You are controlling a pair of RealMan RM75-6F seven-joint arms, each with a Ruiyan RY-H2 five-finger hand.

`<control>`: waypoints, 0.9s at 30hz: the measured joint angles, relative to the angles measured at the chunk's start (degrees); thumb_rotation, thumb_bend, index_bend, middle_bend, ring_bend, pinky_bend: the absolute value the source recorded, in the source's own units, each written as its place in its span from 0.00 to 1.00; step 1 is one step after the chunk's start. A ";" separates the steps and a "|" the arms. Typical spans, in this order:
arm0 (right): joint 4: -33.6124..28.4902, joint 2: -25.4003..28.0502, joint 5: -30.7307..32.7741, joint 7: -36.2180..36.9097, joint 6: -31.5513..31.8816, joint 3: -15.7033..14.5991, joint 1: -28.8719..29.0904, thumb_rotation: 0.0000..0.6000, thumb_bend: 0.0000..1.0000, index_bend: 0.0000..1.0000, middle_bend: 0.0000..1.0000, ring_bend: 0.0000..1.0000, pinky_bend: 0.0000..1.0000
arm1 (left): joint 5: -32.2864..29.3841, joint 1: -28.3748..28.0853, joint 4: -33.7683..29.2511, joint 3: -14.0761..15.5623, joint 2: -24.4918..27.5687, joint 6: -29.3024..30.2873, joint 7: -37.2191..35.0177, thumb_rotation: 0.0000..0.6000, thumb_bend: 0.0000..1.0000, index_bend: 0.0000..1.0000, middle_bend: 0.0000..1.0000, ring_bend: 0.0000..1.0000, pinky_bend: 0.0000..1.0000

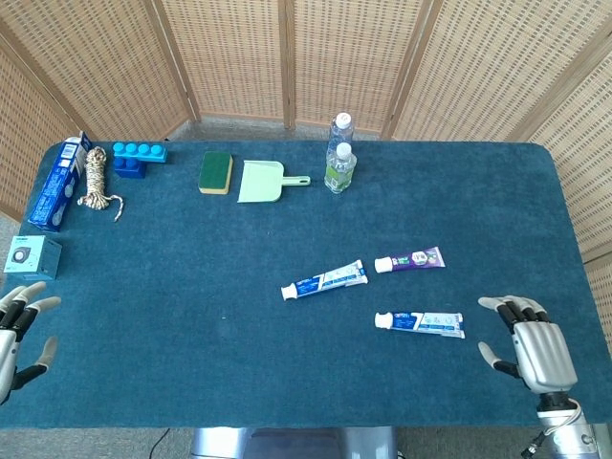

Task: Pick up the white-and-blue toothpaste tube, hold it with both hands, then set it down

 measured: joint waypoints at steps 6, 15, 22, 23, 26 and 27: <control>-0.63 0.12 -0.23 -0.96 -3.35 -0.64 1.54 1.00 0.28 0.25 0.26 0.18 0.21 | 0.07 -0.88 -0.57 -0.45 0.36 -0.79 0.70 1.00 0.40 0.26 0.17 0.14 0.17; -2.23 -1.91 1.87 -5.90 -11.00 -0.23 6.01 0.93 0.28 0.25 0.18 0.10 0.20 | -0.31 -3.16 -1.74 -1.79 1.45 -2.85 1.52 1.00 0.40 0.26 0.17 0.14 0.17; -0.51 -4.93 10.03 -13.87 -18.71 1.48 11.15 0.87 0.28 0.29 0.17 0.08 0.20 | -1.84 -5.49 -2.48 -3.04 1.77 -5.28 2.34 1.00 0.40 0.26 0.17 0.14 0.17; 0.13 -5.54 10.98 -14.90 -19.31 1.72 11.77 0.87 0.28 0.30 0.17 0.08 0.20 | -2.01 -5.64 -2.54 -3.12 1.77 -5.42 2.45 1.00 0.40 0.26 0.17 0.14 0.17; 2.42 -7.15 13.66 -16.96 -20.96 2.25 13.51 0.85 0.27 0.34 0.17 0.08 0.21 | -2.36 -6.07 -2.68 -3.27 1.72 -5.82 2.75 1.00 0.40 0.26 0.17 0.14 0.17; 3.31 -7.59 14.47 -17.75 -21.43 2.35 13.91 0.84 0.27 0.35 0.18 0.08 0.21 | -2.44 -6.17 -2.71 -3.28 1.71 -5.92 2.87 1.00 0.40 0.26 0.17 0.14 0.17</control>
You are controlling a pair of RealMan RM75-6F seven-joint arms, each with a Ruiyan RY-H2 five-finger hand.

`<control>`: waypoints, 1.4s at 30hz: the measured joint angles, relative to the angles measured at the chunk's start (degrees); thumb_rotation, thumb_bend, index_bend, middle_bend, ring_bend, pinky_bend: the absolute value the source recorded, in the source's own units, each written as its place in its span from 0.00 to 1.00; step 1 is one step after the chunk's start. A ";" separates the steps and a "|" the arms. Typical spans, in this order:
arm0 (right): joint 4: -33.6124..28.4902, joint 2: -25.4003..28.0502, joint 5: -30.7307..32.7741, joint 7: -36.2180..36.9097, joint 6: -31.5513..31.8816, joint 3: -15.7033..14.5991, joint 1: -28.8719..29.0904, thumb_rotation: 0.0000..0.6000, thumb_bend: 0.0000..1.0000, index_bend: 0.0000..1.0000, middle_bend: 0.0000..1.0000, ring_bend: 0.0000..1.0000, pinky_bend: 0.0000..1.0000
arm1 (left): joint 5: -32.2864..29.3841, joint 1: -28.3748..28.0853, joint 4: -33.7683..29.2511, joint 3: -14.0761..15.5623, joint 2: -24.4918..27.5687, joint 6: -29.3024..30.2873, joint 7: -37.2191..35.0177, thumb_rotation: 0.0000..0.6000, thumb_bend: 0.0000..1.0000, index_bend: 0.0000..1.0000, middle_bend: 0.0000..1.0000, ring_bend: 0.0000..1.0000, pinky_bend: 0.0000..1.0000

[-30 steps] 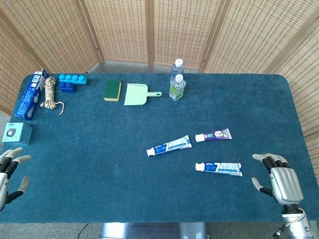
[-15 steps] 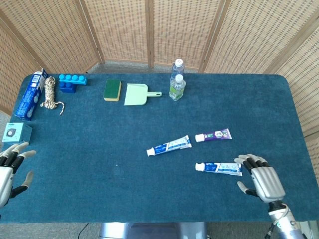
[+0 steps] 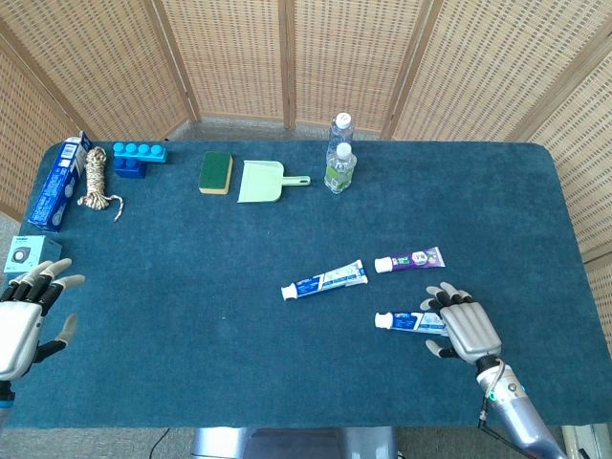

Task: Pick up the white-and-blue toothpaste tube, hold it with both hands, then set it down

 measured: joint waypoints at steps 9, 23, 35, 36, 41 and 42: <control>3.43 -1.88 3.27 -2.34 -0.39 -0.26 1.12 0.63 0.26 0.36 0.18 0.08 0.21 | -0.41 -0.24 -0.33 0.09 0.15 0.11 0.55 1.00 0.40 0.26 0.16 0.14 0.17; 8.44 -5.13 7.15 -3.20 -1.22 -0.88 2.43 0.55 0.26 0.33 0.18 0.08 0.21 | -0.14 -0.43 -0.52 0.40 0.28 0.51 0.49 1.00 0.40 0.26 0.16 0.14 0.17; 11.68 -6.50 7.19 -1.43 -1.11 -1.92 2.44 0.56 0.28 0.33 0.18 0.08 0.21 | 0.25 -0.41 -0.75 0.60 0.47 1.05 0.34 1.00 0.40 0.26 0.16 0.14 0.17; 12.05 -6.68 7.14 -1.11 -1.13 -2.00 2.43 0.56 0.28 0.33 0.18 0.08 0.21 | 0.28 -0.38 -0.80 0.61 0.49 1.15 0.33 1.00 0.40 0.26 0.16 0.14 0.17; 13.68 -7.61 6.39 0.81 -1.24 -2.29 2.35 0.75 0.32 0.37 0.18 0.09 0.21 | 0.50 -0.01 -1.16 0.75 0.83 1.87 0.38 1.00 0.40 0.26 0.16 0.13 0.17; 14.14 -7.86 6.06 1.31 -1.22 -2.35 2.34 0.78 0.33 0.37 0.18 0.09 0.21 | 0.57 0.07 -1.21 0.77 0.90 2.04 0.37 1.00 0.40 0.26 0.16 0.13 0.17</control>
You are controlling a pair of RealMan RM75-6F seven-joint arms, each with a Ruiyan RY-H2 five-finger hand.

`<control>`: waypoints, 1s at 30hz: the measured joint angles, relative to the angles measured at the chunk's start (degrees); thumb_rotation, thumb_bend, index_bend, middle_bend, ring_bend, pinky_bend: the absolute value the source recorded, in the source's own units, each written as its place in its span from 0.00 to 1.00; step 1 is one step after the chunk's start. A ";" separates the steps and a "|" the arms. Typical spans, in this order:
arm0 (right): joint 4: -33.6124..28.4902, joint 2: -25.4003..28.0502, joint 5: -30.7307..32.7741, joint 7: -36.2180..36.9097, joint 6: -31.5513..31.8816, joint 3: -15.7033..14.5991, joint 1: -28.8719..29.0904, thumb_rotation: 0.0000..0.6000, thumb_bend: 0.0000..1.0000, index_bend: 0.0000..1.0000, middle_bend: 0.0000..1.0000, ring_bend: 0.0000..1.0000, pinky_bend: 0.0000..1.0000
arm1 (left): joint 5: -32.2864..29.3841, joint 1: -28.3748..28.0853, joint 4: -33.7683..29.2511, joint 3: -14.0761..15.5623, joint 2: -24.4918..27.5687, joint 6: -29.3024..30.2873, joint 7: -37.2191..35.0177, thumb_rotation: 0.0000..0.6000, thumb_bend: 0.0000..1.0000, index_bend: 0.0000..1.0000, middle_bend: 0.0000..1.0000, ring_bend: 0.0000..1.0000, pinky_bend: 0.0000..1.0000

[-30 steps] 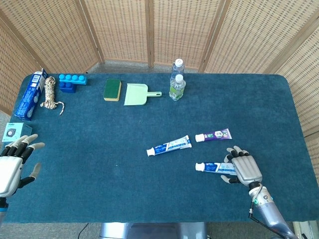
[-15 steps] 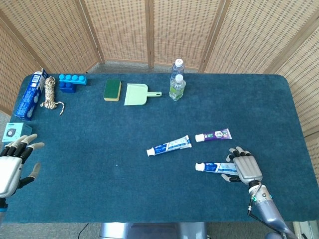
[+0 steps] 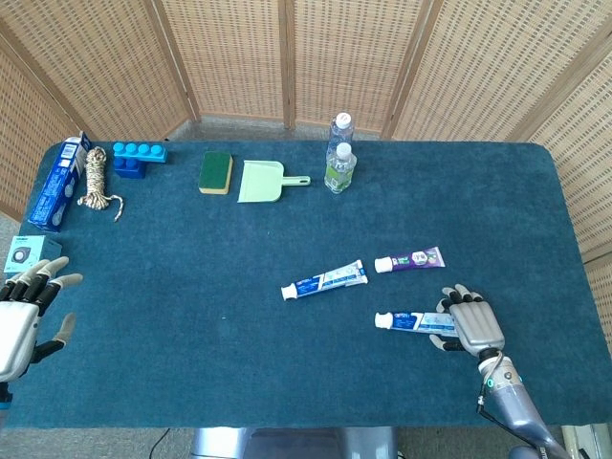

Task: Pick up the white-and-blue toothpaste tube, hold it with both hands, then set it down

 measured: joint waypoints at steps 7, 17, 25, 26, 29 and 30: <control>1.97 -1.45 -1.60 2.16 0.73 0.03 -0.07 0.92 0.34 0.45 0.19 0.11 0.22 | 0.78 1.26 -0.40 0.29 0.88 2.21 -0.57 1.00 0.40 0.26 0.16 0.13 0.17; 0.95 -1.65 -3.70 5.59 0.86 0.59 0.42 1.00 0.48 0.80 0.53 0.45 0.38 | 1.35 2.31 -0.01 0.75 1.14 3.51 -1.67 1.00 0.40 0.26 0.15 0.13 0.17; -2.88 0.83 -1.72 7.79 -2.38 1.69 1.85 1.00 0.63 0.99 0.72 0.68 0.62 | 1.44 2.67 0.65 1.35 1.12 3.16 -2.43 1.00 0.40 0.26 0.15 0.13 0.17; -3.31 1.14 -1.32 8.13 -2.69 1.80 1.95 1.00 0.63 0.99 0.73 0.69 0.63 | 1.43 2.70 0.65 1.36 1.16 3.17 -2.47 1.00 0.40 0.26 0.15 0.13 0.17; -4.38 2.31 -0.89 9.70 -3.46 2.09 2.20 1.00 0.63 0.99 0.74 0.70 0.65 | 1.36 2.71 0.60 1.36 1.19 3.11 -2.63 1.00 0.40 0.26 0.16 0.13 0.18; -4.69 2.62 -0.85 10.43 -3.70 2.19 2.26 1.00 0.63 0.99 0.74 0.70 0.65 | 1.32 2.68 0.59 1.35 1.17 3.02 -2.65 1.00 0.40 0.26 0.16 0.13 0.19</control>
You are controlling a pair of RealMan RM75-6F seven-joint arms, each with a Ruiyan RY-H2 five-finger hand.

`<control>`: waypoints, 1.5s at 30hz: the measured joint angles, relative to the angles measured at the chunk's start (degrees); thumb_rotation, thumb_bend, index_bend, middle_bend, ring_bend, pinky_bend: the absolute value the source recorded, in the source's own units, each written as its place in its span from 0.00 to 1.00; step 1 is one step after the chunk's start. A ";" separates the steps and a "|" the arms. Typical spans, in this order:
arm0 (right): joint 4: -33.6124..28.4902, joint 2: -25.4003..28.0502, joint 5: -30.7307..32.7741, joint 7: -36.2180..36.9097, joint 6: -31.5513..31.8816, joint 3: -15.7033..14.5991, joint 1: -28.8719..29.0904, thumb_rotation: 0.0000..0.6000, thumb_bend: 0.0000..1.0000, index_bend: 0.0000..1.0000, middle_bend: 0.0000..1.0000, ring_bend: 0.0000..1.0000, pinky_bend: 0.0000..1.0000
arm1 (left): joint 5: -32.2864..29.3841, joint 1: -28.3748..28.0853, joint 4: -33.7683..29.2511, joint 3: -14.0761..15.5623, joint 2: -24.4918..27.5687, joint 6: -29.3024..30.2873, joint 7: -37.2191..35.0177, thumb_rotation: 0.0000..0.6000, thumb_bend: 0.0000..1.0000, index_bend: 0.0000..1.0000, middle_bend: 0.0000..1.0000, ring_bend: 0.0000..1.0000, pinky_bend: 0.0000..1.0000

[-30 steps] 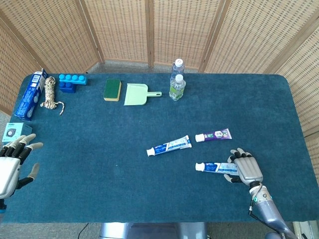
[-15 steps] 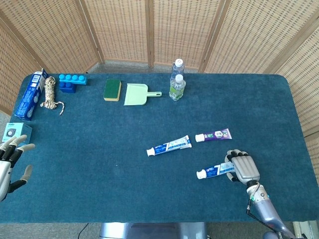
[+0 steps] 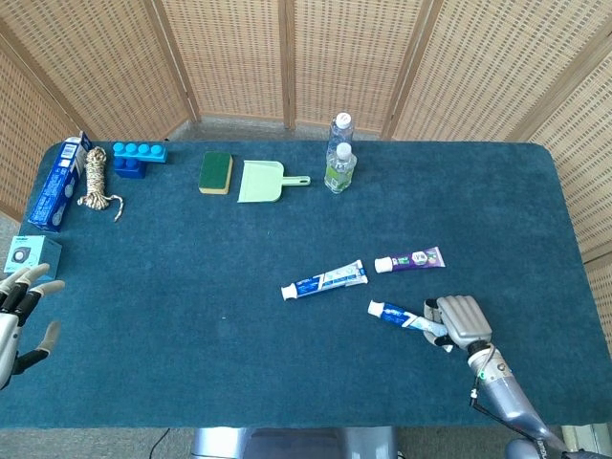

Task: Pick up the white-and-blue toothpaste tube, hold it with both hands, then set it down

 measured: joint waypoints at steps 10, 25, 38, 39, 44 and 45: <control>-3.29 4.10 -0.51 13.27 -5.16 1.09 0.72 1.00 0.63 1.00 0.76 0.73 0.67 | -1.23 -1.66 -0.47 -0.33 0.12 -3.26 -0.31 1.00 0.40 0.26 0.19 0.19 0.19; -7.96 13.01 -14.65 48.57 -12.64 2.05 2.65 1.00 0.63 1.00 0.77 0.74 0.68 | -3.31 -7.35 -2.61 -1.71 -0.42 -11.75 -1.49 1.00 0.40 0.25 0.20 0.22 0.26; -16.22 15.01 -20.35 56.89 -10.10 0.29 5.00 1.00 0.64 1.00 0.77 0.74 0.68 | -14.91 -20.26 -6.23 -6.96 -4.79 -28.24 -4.51 1.00 0.40 0.24 0.19 0.22 0.20; -16.80 14.95 -20.22 56.90 -10.04 0.17 5.22 1.00 0.64 1.00 0.77 0.74 0.68 | -15.88 -21.26 -6.49 -7.40 -5.30 -29.21 -4.59 1.00 0.40 0.24 0.19 0.22 0.22; -17.90 14.11 -18.61 55.11 -10.07 -0.02 5.83 1.00 0.64 1.00 0.77 0.74 0.68 | -20.26 -25.82 -8.04 -9.14 -6.98 -34.07 -4.69 1.00 0.38 0.24 0.18 0.22 0.28; -18.06 13.72 -17.71 54.18 -10.10 -0.02 5.94 1.00 0.64 1.00 0.77 0.74 0.68 | -21.14 -26.60 -8.28 -9.40 -7.13 -34.75 -4.62 1.00 0.38 0.24 0.17 0.22 0.28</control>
